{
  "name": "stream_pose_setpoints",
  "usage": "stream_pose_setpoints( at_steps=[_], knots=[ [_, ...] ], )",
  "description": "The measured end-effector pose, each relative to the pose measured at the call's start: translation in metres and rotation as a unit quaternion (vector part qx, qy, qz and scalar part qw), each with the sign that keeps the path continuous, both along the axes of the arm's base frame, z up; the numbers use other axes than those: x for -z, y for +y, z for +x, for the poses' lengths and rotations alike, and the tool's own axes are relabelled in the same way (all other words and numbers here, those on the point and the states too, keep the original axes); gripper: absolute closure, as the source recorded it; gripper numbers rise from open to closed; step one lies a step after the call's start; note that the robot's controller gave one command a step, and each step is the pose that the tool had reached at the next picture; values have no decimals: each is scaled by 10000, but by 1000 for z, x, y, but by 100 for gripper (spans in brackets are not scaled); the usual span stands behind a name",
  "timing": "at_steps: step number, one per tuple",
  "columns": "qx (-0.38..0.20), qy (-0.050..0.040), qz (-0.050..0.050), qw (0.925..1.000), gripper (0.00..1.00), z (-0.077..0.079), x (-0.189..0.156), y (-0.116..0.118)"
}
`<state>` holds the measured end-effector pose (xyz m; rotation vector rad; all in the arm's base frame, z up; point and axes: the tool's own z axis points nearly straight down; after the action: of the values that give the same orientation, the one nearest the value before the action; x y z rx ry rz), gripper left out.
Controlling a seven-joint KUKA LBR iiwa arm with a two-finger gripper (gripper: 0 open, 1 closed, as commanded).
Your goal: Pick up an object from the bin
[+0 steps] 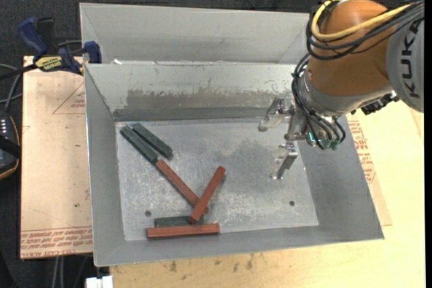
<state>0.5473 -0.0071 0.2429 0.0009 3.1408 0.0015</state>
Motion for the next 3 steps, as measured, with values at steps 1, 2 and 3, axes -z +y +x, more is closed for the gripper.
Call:
stream_pose_setpoints(
  at_steps=[1,2,3],
  knots=[
    [-129,-30,-1,9999,0,9,59,24],
    [-136,-91,8,9999,100,34,163,39],
    [-138,-10,6,9999,0,29,167,39]
  ],
)
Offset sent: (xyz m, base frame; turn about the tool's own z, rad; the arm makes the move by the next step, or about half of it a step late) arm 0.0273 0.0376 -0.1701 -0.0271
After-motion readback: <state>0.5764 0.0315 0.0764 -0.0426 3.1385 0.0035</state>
